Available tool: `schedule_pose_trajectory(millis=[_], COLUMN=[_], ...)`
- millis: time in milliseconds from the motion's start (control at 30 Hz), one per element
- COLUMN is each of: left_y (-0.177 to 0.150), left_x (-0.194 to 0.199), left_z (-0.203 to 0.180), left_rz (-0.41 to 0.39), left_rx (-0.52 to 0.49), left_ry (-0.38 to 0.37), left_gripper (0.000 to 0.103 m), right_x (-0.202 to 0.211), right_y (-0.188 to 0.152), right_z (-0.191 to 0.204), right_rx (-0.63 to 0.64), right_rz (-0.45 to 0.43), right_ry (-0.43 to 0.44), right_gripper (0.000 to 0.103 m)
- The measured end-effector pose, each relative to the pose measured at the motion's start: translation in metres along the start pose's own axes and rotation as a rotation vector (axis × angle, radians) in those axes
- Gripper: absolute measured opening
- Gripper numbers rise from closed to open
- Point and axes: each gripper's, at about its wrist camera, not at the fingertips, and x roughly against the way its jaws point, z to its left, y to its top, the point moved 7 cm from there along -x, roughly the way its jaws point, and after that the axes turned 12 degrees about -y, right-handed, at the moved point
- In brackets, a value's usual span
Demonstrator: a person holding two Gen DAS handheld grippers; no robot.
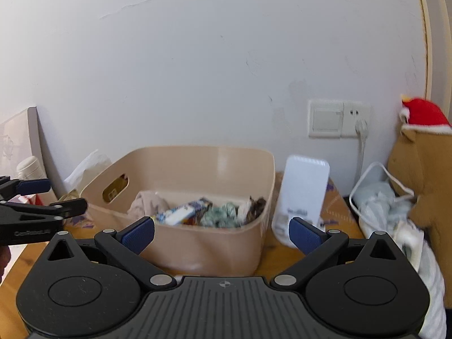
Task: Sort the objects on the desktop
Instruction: 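Move the right tool to the white plush toy while the left tool approaches the milk pouch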
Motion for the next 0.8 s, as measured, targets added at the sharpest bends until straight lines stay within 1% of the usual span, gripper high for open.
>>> schedule_pose_trajectory(millis=[167,233,367,433,500,567,800], left_y=[-0.025,-0.036,-0.059,-0.070,-0.082,-0.094,-0.122], left_x=[0.020,0.025,0.033,0.036,0.037,0.040,0.052], left_z=[0.001,0.004,0.008,0.009,0.009,0.008,-0.003], left_rz=[0.008,0.023,0.063,0.079,0.107,0.125,0.154], left_rx=[0.008,0.027,0.081,0.089,0.086,0.082,0.085], left_ry=[-0.006,-0.003,-0.022,-0.024,-0.013,-0.006,-0.027], left_gripper=[0.083,0.083,0.083,0.083,0.083,0.083,0.083], right_x=[0.011,0.017,0.027,0.028,0.030,0.031,0.021], right_y=[-0.019,-0.027,-0.046,-0.056,-0.067,-0.077,-0.101], right_z=[-0.014,-0.019,-0.028,-0.031,-0.031,-0.029,-0.016], right_rx=[-0.037,-0.064,-0.114,-0.126,-0.126,-0.109,-0.071], right_rz=[0.017,0.024,0.038,0.051,0.058,0.063,0.099], right_ry=[-0.005,-0.003,-0.003,-0.021,-0.062,-0.081,-0.075], right_gripper=[0.103,0.103,0.103,0.103,0.103,0.103,0.103])
